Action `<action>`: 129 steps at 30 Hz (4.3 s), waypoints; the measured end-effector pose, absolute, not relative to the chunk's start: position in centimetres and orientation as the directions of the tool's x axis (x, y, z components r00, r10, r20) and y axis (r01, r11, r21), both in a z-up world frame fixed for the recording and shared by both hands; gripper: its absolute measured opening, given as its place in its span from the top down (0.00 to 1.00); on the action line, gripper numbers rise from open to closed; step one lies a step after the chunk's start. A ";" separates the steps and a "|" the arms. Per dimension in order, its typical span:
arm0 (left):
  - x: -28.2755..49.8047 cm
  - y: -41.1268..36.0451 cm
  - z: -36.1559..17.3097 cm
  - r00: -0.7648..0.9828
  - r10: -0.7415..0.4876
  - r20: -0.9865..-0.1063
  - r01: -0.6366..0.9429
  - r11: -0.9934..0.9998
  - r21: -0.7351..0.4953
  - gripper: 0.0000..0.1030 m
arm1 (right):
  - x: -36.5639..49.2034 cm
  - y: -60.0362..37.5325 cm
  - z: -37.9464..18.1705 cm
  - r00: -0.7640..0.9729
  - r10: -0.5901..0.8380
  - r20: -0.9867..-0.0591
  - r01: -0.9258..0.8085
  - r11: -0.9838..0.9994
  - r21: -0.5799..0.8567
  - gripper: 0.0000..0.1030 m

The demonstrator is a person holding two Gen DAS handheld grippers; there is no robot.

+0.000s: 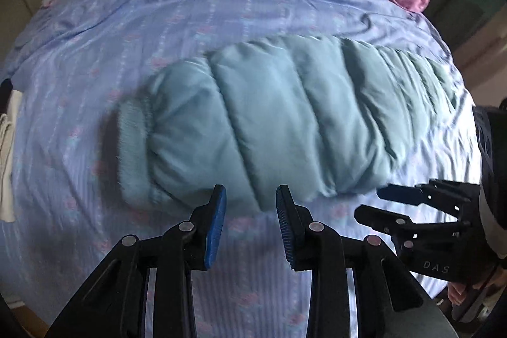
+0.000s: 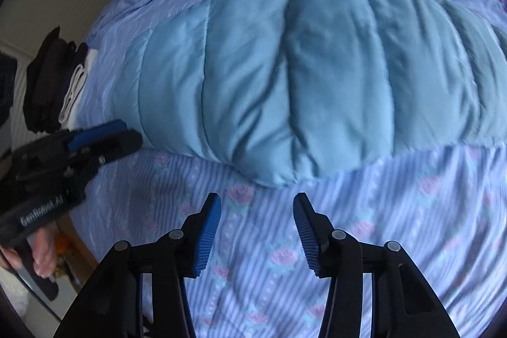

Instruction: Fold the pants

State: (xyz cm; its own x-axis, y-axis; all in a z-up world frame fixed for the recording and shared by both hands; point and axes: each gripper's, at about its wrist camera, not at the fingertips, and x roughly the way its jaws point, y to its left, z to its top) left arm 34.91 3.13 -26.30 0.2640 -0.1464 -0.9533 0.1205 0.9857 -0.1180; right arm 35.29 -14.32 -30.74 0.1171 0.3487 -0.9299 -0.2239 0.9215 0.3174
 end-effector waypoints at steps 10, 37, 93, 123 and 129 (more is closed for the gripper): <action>36.9 5.6 -28.8 0.226 -0.108 -0.968 0.050 0.994 -0.099 0.69 | 37.1 -14.7 -31.1 0.120 0.379 -0.918 -0.181 0.917 0.355 0.58; 38.9 4.9 -30.1 0.135 -0.050 -0.990 0.053 0.998 -0.043 0.69 | 37.1 -16.7 -32.8 0.054 0.362 -0.931 -0.013 0.932 0.362 0.83; 42.6 -15.4 -29.6 0.236 -0.118 -0.964 0.086 0.991 -0.100 0.96 | 42.7 -43.6 -33.2 0.438 0.432 -0.788 0.297 0.758 0.581 0.25; 42.8 -13.3 -31.2 0.202 -0.141 -0.969 0.004 0.990 -0.143 0.96 | 42.4 -42.5 -29.3 0.483 0.460 -0.744 0.179 0.780 0.599 0.60; 43.5 -14.2 -31.5 0.191 -0.121 -0.974 0.020 0.993 -0.119 0.96 | 40.8 -38.3 -22.6 0.529 0.349 -0.774 0.016 0.907 0.420 0.62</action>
